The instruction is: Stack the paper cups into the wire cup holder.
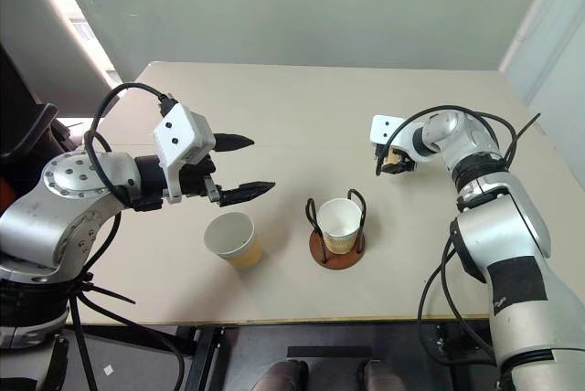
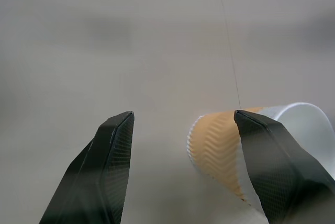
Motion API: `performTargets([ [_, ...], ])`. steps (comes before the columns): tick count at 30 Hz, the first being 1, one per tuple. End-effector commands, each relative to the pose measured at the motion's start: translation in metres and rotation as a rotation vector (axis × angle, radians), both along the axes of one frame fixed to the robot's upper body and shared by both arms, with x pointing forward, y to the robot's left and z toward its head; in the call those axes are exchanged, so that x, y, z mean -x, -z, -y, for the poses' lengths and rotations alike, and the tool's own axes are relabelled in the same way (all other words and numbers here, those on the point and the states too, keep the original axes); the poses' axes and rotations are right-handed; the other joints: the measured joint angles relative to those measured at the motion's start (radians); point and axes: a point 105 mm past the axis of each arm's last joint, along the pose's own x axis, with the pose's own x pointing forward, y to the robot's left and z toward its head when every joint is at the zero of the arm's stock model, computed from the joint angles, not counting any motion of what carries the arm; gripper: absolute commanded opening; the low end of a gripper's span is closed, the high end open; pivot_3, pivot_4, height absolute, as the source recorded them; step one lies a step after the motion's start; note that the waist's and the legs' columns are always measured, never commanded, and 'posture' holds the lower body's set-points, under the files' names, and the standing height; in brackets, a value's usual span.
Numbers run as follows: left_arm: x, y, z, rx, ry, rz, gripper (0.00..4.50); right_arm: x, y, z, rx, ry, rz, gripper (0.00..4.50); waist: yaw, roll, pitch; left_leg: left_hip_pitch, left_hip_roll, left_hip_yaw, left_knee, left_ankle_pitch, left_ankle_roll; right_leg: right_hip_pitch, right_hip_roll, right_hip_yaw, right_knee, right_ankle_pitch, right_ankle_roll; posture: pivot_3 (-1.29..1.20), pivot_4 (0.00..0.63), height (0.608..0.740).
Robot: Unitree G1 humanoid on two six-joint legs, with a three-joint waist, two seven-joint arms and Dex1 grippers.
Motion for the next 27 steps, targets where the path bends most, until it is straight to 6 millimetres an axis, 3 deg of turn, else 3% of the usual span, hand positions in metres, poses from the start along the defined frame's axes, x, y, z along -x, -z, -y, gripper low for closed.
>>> performTargets([
  [1,0.006,-0.012,-0.002,-0.014,-0.004,0.048,4.5,0.003,-0.043,-0.009,-0.131,-0.067,0.059,3.16,0.001,0.0,0.0,0.0,0.0,0.0,0.0,0.0,0.001,0.0,0.0,0.0,0.0,0.0,0.0,0.0,0.15,0.74],
  [5,0.008,-0.01,-0.004,-0.018,-0.006,0.038,4.5,-0.003,-0.06,0.006,-0.122,0.009,0.141,3.16,0.002,0.0,0.0,0.001,0.0,0.0,0.0,-0.002,0.005,0.0,0.0,0.0,0.001,0.0,0.0,0.0,0.15,0.74],
  [11,0.007,-0.008,0.002,-0.008,0.012,0.034,4.5,-0.011,-0.04,0.027,-0.024,0.13,0.159,3.16,0.001,0.0,0.0,0.003,0.001,0.0,0.001,-0.001,0.005,0.001,0.0,0.0,0.003,0.0,0.0,0.0,0.15,0.74],
  [17,0.008,-0.009,0.004,-0.006,0.021,0.035,4.5,-0.014,-0.022,0.029,0.013,0.17,0.139,3.16,0.001,0.0,0.0,0.003,0.002,0.001,0.001,-0.001,0.005,0.001,0.002,0.0,0.003,0.0,0.0,0.0,0.15,0.74],
  [27,0.013,-0.006,-0.002,-0.009,-0.01,0.028,4.5,-0.017,-0.007,0.011,0.009,0.159,0.142,3.16,-0.001,0.0,0.0,0.003,0.009,0.002,0.001,-0.003,0.002,0.001,0.008,0.0,0.002,0.001,-0.003,0.0,0.15,0.74],
])
